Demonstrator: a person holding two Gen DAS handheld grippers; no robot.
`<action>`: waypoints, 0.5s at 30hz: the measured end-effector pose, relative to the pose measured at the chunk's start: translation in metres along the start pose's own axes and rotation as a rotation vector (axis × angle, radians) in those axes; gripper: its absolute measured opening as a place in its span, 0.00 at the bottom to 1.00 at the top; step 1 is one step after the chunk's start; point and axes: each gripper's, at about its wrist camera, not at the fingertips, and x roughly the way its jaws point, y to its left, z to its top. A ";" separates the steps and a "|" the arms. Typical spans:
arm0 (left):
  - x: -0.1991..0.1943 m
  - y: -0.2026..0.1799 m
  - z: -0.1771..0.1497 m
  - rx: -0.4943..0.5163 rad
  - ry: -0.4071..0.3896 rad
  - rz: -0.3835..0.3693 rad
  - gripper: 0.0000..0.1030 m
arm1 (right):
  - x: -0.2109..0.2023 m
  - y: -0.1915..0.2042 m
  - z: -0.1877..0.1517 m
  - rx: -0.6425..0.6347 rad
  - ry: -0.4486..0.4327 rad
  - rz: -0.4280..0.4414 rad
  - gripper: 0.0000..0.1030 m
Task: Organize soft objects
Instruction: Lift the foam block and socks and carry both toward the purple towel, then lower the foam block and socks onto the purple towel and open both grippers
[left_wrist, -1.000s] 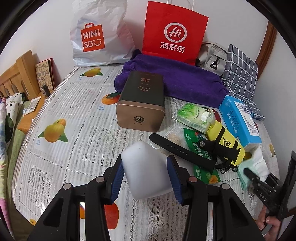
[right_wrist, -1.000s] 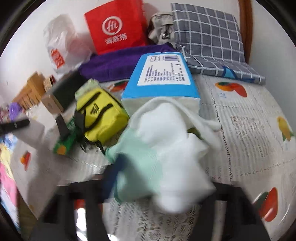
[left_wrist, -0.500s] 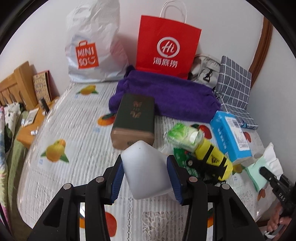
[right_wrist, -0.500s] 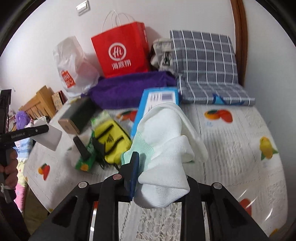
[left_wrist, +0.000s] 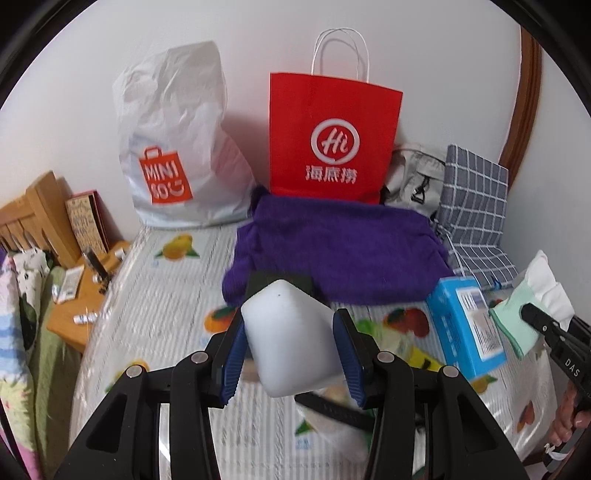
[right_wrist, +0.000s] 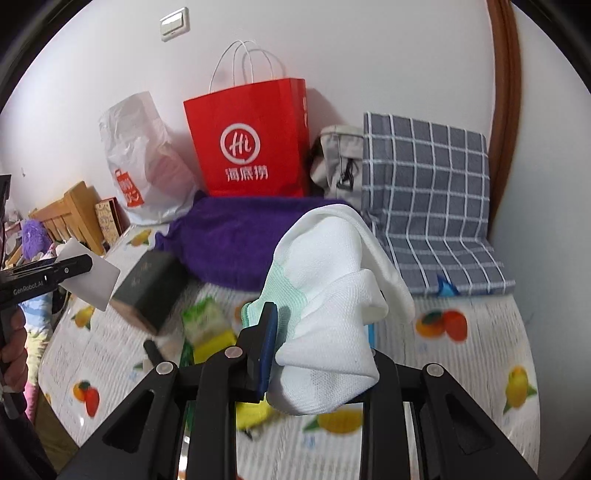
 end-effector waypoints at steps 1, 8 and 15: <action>0.002 -0.001 0.008 0.004 -0.007 0.005 0.43 | 0.004 0.001 0.008 -0.003 -0.007 -0.003 0.24; 0.016 -0.002 0.042 -0.008 -0.037 0.011 0.43 | 0.032 0.006 0.051 -0.014 -0.028 0.002 0.24; 0.039 -0.007 0.072 -0.005 -0.049 0.007 0.43 | 0.063 0.010 0.082 -0.028 -0.028 0.012 0.25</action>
